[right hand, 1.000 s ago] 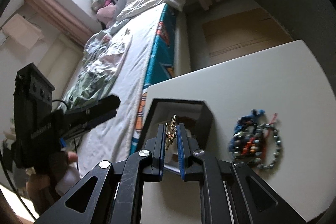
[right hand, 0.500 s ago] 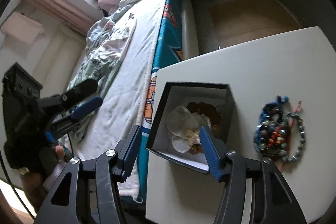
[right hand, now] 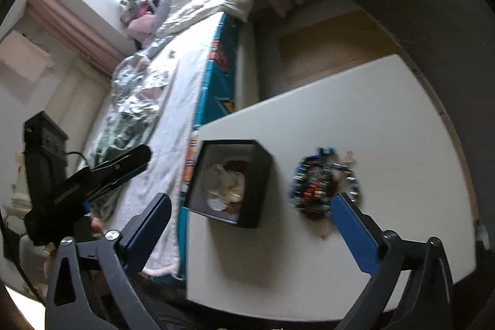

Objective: Organize jewelry
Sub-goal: 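Close the left gripper on the blue-and-grey bead bracelet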

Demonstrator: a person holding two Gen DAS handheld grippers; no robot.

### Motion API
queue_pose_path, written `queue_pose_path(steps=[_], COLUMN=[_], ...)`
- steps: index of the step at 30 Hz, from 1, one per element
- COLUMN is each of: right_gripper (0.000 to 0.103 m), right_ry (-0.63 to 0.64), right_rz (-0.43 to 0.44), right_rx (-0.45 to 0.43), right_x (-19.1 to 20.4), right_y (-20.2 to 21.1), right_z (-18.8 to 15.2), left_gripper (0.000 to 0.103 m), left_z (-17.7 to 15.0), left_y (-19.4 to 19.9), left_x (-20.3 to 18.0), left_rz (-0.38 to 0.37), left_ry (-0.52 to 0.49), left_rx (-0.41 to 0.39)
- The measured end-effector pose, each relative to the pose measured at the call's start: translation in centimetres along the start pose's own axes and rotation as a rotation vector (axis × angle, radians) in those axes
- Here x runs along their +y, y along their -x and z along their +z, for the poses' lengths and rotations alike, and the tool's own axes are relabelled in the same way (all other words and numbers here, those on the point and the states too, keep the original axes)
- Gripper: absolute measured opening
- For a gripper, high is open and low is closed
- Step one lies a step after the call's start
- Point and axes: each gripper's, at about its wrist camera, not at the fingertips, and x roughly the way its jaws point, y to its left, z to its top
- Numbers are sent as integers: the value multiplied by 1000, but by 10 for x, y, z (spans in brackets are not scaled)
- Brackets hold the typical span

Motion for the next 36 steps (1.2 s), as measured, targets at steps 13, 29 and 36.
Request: queue_pose_path(steps=[13, 29, 36], right_gripper=[103, 82, 82], right_ry=[-23, -168, -161], right_rz=[-139, -108, -93], right_rx=[-41, -37, -33], right_x=[-65, -138, -143], right_y=[33, 43, 39], right_z=[0, -1, 4], left_gripper=[51, 17, 16], left_z=[-21, -43, -46], left_y=[-49, -141, -175], left_x=[-67, -117, -122], left_rz=[0, 57, 117], left_ry=[-169, -237, -267], left_rx=[96, 230, 279])
